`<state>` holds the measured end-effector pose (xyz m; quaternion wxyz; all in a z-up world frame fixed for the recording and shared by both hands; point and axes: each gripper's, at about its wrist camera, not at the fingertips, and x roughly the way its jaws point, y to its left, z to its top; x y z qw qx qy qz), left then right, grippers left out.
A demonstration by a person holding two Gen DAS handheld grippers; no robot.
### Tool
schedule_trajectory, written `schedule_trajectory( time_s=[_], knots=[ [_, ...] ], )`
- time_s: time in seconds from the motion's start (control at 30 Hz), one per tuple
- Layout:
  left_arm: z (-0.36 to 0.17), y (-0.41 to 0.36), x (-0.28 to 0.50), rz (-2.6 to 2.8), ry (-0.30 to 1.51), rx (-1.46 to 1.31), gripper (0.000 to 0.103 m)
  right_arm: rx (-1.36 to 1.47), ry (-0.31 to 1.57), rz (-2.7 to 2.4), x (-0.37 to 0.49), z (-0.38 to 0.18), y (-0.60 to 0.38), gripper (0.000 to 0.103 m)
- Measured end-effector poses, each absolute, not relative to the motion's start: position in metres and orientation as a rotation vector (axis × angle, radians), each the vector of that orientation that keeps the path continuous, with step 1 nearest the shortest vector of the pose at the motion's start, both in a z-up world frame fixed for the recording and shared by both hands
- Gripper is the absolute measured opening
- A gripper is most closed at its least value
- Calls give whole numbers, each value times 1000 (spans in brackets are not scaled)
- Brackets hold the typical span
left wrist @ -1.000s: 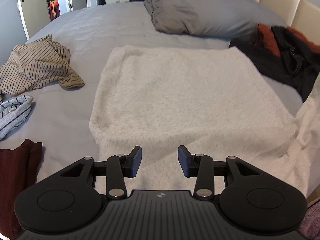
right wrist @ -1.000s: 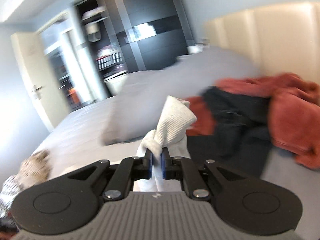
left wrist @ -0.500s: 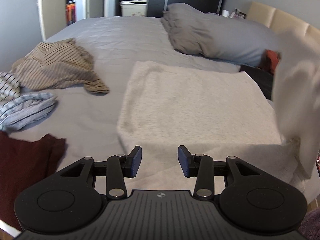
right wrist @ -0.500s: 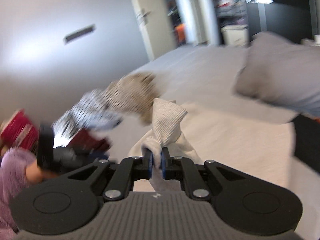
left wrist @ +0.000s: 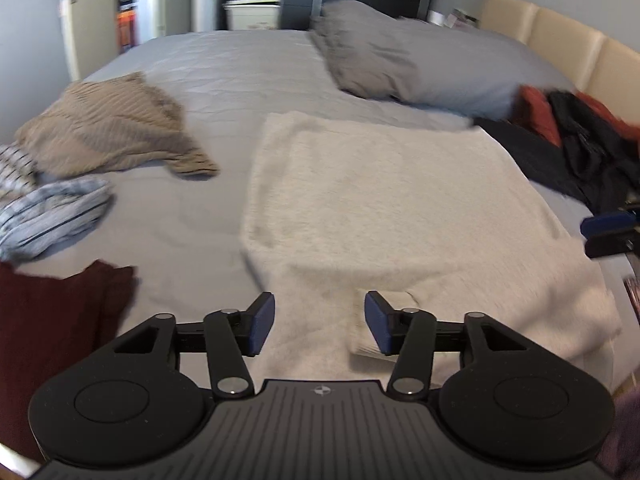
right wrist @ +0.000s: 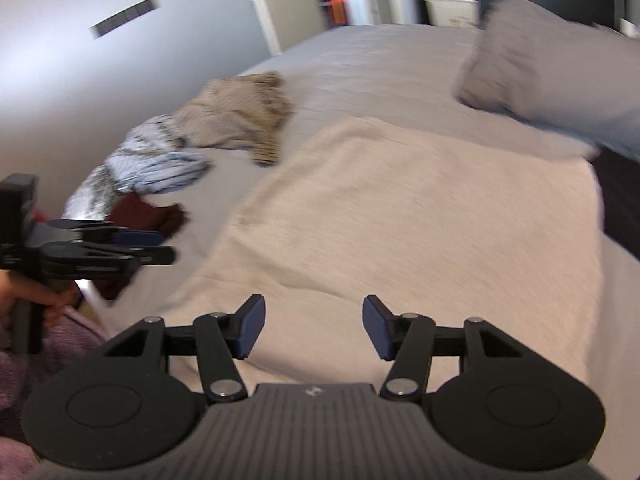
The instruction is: Fold clothes
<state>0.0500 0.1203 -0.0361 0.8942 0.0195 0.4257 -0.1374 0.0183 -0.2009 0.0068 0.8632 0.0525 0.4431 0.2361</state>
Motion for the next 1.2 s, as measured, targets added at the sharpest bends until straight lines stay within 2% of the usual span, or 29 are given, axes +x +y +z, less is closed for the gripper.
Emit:
schedule_trajectory(
  time_s=[0.3, 0.33, 0.37, 0.4, 0.6, 0.73, 0.77, 0.9, 0.97, 1.2],
  knots=[
    [-83, 86, 81, -328, 1004, 27, 48, 161, 977, 328, -17, -48, -264, 61],
    [-86, 83, 84, -333, 1013, 31, 44, 175, 975, 323, -18, -51, -267, 61],
    [-90, 79, 86, -336, 1022, 40, 35, 188, 974, 319, -19, -54, -271, 61],
    [-94, 75, 87, -335, 1028, 60, 33, 202, 972, 314, -20, -58, -274, 61],
    [-115, 58, 92, -292, 1043, 167, 29, 188, 988, 329, -23, -73, -274, 61],
    [-115, 58, 91, -291, 1035, 159, 4, 185, 1017, 344, -25, -85, -274, 61],
    [-111, 58, 89, -296, 1011, 162, 3, 185, 1024, 348, -26, -88, -274, 61],
    [-88, 71, 85, -253, 938, 97, 2, 189, 1028, 361, -30, -92, -276, 61],
    [-82, 84, 88, -220, 927, 39, 1, 199, 1025, 362, -33, -92, -279, 65],
    [-92, 99, 96, -106, 1003, 66, 0, 238, 994, 322, -42, -88, -295, 67]
  ],
)
